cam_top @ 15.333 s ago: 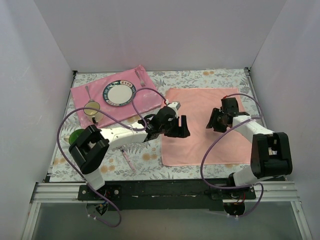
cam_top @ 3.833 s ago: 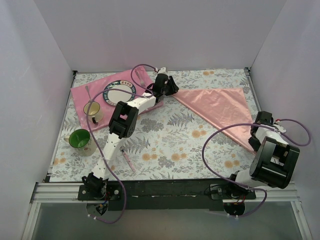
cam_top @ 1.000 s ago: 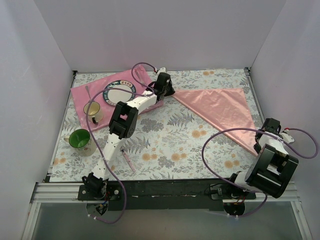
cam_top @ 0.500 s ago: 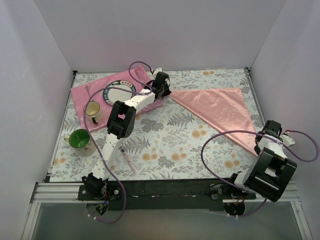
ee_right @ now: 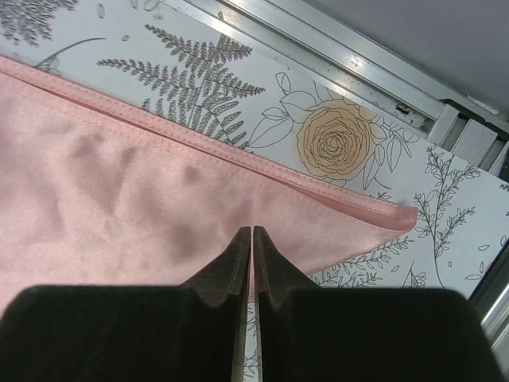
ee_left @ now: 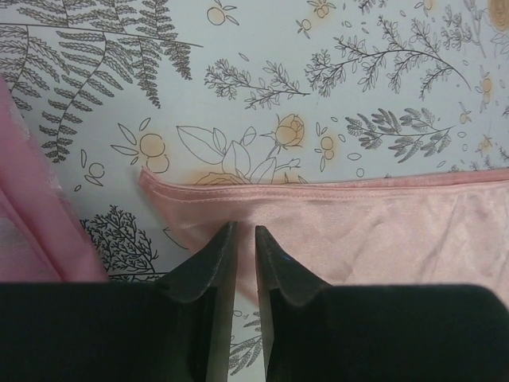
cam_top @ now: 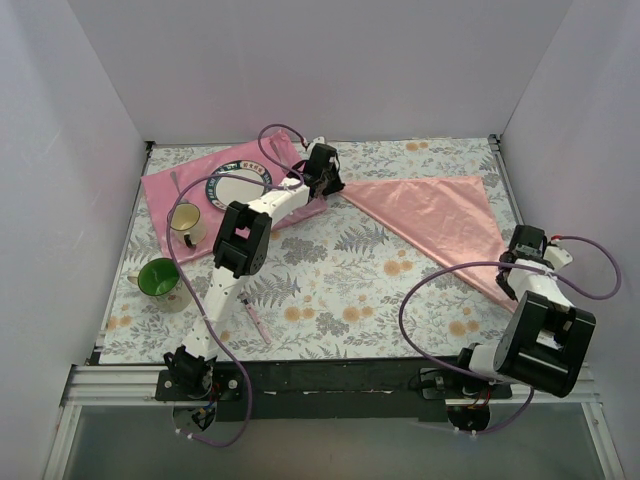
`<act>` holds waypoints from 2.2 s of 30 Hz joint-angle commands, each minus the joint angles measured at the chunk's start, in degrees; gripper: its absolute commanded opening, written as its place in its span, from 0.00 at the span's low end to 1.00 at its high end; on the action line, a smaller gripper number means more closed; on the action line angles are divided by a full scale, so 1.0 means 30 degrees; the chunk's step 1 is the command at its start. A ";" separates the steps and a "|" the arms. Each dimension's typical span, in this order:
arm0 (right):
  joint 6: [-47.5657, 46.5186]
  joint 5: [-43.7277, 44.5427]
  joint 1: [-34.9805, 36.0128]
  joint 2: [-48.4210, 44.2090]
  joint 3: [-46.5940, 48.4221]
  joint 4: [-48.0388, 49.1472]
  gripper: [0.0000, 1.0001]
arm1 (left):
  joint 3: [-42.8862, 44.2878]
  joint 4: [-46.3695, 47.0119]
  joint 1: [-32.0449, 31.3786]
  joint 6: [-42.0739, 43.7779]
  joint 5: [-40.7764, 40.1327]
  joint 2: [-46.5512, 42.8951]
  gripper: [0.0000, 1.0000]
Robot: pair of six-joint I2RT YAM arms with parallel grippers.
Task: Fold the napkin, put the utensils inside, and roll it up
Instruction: Fold the napkin
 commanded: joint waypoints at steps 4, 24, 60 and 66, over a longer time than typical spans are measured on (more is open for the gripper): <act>0.0186 0.0252 -0.1731 0.0441 -0.0561 0.0539 0.11 | -0.1140 -0.0440 0.0235 0.1658 -0.0759 -0.1693 0.17; -0.0929 -0.4751 0.5617 0.3863 0.3975 0.3351 0.12 | -0.0642 0.1523 -0.2019 0.0694 0.6095 -0.2163 0.31; -0.2569 -0.1565 0.5767 1.1567 1.3610 0.7022 0.17 | -0.2811 0.2812 -0.4099 -0.0274 0.9553 -0.1722 0.35; -0.2687 -0.1883 0.5359 1.4821 1.6922 0.5784 0.14 | -0.3309 0.2724 -0.4246 -0.0125 0.9231 -0.1782 0.35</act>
